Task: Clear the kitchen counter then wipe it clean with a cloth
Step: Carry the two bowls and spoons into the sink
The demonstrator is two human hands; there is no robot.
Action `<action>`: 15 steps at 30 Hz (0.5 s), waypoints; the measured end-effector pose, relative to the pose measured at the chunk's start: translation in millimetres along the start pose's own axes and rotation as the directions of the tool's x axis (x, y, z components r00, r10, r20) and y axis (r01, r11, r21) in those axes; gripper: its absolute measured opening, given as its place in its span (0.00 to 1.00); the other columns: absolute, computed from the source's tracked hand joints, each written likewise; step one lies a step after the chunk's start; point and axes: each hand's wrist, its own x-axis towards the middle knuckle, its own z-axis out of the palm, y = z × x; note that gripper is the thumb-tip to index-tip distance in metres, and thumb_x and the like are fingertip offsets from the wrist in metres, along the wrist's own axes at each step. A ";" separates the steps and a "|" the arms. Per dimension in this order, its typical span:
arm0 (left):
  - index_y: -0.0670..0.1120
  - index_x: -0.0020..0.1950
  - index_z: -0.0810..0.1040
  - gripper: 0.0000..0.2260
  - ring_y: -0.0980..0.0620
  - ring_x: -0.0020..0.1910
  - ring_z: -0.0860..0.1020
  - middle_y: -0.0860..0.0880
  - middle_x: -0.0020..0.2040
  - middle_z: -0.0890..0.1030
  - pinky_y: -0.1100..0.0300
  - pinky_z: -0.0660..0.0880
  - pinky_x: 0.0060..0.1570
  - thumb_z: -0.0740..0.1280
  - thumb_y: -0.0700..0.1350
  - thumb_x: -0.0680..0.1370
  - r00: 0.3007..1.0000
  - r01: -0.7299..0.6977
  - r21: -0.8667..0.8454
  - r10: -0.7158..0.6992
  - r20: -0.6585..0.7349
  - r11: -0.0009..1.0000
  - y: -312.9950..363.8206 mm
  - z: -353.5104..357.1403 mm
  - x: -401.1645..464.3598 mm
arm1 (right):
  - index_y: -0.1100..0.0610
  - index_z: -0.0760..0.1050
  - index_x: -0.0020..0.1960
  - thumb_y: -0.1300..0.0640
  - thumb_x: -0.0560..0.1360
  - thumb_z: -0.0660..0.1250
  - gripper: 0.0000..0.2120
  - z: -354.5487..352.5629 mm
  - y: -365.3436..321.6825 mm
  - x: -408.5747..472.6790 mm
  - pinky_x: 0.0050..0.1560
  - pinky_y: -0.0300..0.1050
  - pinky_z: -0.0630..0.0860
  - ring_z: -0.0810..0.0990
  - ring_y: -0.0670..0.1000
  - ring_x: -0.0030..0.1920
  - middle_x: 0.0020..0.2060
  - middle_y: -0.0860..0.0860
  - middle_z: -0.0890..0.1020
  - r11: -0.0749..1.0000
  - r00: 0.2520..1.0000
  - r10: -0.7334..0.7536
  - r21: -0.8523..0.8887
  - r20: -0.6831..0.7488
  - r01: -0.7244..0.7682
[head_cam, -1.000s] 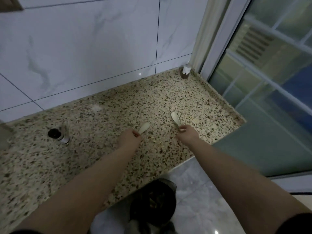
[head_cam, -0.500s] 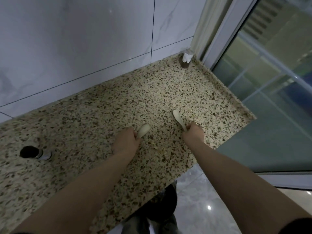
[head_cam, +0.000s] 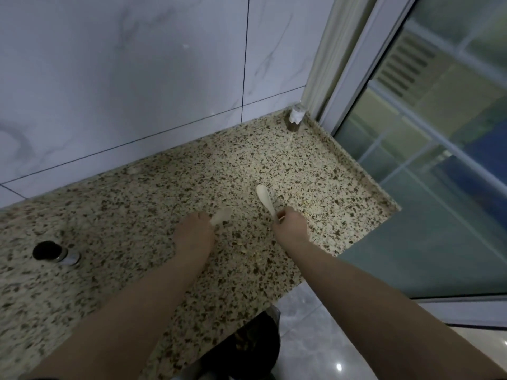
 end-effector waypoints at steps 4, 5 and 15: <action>0.45 0.50 0.71 0.09 0.49 0.36 0.74 0.47 0.42 0.76 0.57 0.68 0.32 0.56 0.49 0.84 0.977 0.196 -0.403 -0.213 0.003 0.894 3.7 -21.2 -31.2 | 0.51 0.74 0.48 0.55 0.75 0.71 0.06 -11.4 -9.5 -20.5 0.26 0.35 0.68 0.75 0.44 0.33 0.42 0.50 0.79 0.995 0.991 -0.104 0.020 0.087 0.102; 0.45 0.52 0.71 0.09 0.49 0.35 0.74 0.47 0.41 0.76 0.58 0.66 0.30 0.55 0.49 0.84 0.966 0.235 -0.467 -0.258 0.014 0.852 4.1 -25.6 -39.9 | 0.51 0.75 0.49 0.54 0.75 0.71 0.06 -13.8 -11.7 -24.8 0.26 0.36 0.69 0.76 0.44 0.33 0.41 0.49 0.80 0.993 0.987 -0.116 0.030 0.116 0.113; 0.38 0.61 0.78 0.21 0.41 0.41 0.77 0.37 0.49 0.80 0.54 0.73 0.41 0.52 0.49 0.83 0.776 0.461 -0.857 -0.572 0.265 0.229 -24.6 -66.2 -146.2 | 0.60 0.79 0.51 0.52 0.76 0.71 0.11 -37.4 -50.8 -101.8 0.36 0.36 0.74 0.79 0.49 0.37 0.41 0.55 0.82 0.912 0.834 -0.410 0.139 0.370 0.387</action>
